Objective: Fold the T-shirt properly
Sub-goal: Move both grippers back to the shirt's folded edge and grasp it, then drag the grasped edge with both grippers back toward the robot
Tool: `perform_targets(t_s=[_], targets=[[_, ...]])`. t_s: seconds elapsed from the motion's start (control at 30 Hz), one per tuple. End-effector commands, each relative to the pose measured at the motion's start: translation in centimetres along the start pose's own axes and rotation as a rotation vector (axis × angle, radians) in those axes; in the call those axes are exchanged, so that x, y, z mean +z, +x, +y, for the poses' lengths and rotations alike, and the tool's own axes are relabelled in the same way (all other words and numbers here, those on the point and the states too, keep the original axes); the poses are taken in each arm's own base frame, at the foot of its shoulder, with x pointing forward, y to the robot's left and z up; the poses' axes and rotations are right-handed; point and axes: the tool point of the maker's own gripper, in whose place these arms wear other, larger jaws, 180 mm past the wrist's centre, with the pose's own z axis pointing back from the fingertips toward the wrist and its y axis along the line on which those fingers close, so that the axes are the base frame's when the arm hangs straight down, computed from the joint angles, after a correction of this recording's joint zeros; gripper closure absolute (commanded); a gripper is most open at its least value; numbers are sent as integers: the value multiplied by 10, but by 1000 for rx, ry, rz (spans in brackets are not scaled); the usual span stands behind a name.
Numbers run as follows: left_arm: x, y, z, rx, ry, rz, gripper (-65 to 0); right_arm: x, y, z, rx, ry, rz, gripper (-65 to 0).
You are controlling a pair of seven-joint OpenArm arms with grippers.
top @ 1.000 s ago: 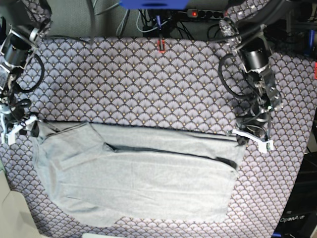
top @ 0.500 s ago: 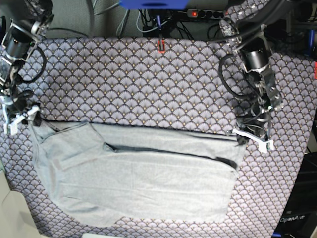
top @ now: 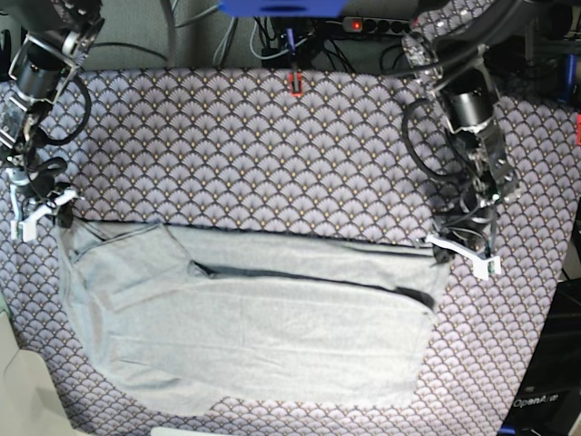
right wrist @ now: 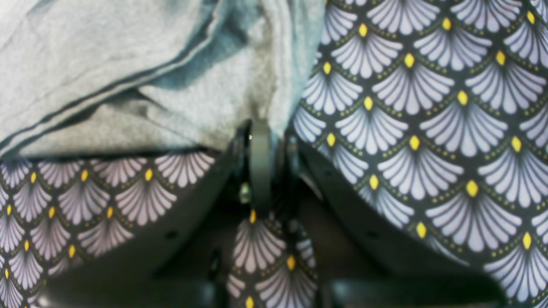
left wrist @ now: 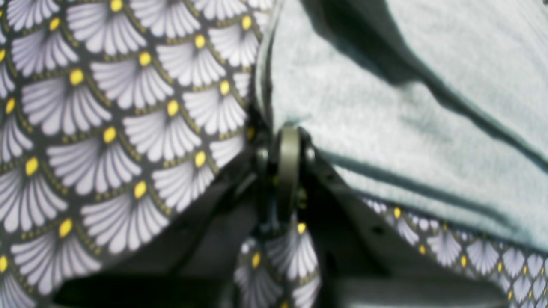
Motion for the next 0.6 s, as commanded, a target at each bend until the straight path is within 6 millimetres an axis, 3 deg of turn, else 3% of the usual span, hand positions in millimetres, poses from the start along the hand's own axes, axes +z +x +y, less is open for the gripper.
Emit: perform_targets(t_s=[0.0,0.23,0.4,0.57], targets=[[4,33,-1,-23,-4,-75,0,7,11,-15,34,-27,-2,0],[24,49,3,-90,29,-80,0,17,-3,-28,48,-48,32,0],[35,40,11,-116,52,-50,0,33,-26,-46,14,-94,60,0],[49,23,21,-141,81,-31,0,46,-49,-51,22,-104,96,0]])
